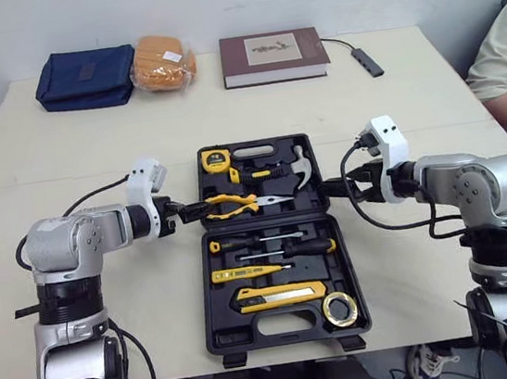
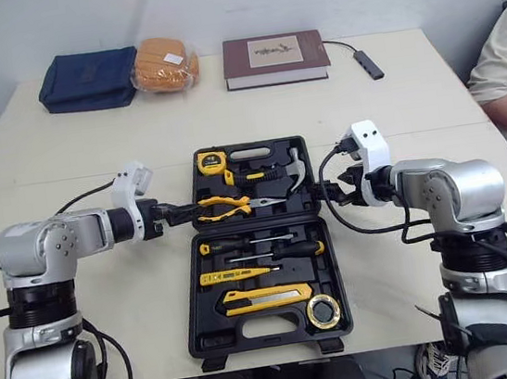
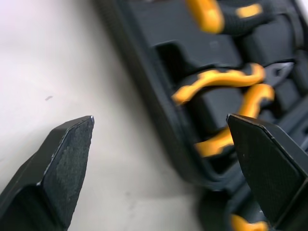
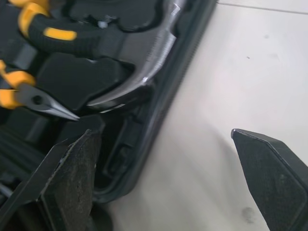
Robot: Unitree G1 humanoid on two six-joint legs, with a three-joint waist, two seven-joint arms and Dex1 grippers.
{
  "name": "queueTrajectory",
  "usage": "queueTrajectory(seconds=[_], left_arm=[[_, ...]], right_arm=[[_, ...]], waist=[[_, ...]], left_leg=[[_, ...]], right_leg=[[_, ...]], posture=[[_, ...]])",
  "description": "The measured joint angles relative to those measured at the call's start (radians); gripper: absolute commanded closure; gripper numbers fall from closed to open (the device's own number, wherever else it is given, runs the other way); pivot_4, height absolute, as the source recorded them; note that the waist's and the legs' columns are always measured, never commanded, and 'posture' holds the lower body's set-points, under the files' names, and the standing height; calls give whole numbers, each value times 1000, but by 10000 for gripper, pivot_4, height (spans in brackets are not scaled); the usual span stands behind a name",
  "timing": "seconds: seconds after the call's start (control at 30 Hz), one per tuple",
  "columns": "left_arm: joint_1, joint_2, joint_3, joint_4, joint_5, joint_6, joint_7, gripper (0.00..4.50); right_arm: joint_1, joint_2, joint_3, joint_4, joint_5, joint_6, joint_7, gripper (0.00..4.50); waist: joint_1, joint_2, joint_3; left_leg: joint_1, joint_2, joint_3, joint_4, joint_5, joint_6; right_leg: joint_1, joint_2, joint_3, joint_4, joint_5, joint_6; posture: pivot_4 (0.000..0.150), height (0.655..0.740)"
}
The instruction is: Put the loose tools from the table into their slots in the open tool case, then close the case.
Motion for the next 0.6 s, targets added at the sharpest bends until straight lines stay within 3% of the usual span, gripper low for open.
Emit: queueTrajectory(seconds=[0.17,0.27,0.4,0.6], left_arm=[[-6,0,-20,1,4,-8,15,394],[-6,0,-22,4,5,-14,19,0],[-5,0,-47,3,16,-38,28,0],[-4,-14,-49,-7,18,-39,49,0]], right_arm=[[-12,18,29,3,1,17,-21,0],[-12,21,48,4,0,21,-25,7490],[-15,43,56,20,2,20,-38,25348],[-26,45,78,28,2,18,-39,25348]], waist=[[0,0,0],[0,0,0],[0,0,0],[2,-1,-1]], left_leg=[[1,0,2,0,0,0],[1,0,3,0,0,0],[2,0,4,0,0,0],[2,0,4,1,0,0]], right_leg=[[0,0,2,2,0,0],[-1,0,3,3,0,0],[-1,0,4,4,0,0],[-1,0,4,4,0,0]], posture=[[1500,7400],[1500,7400],[1500,7400],[1500,7400]])
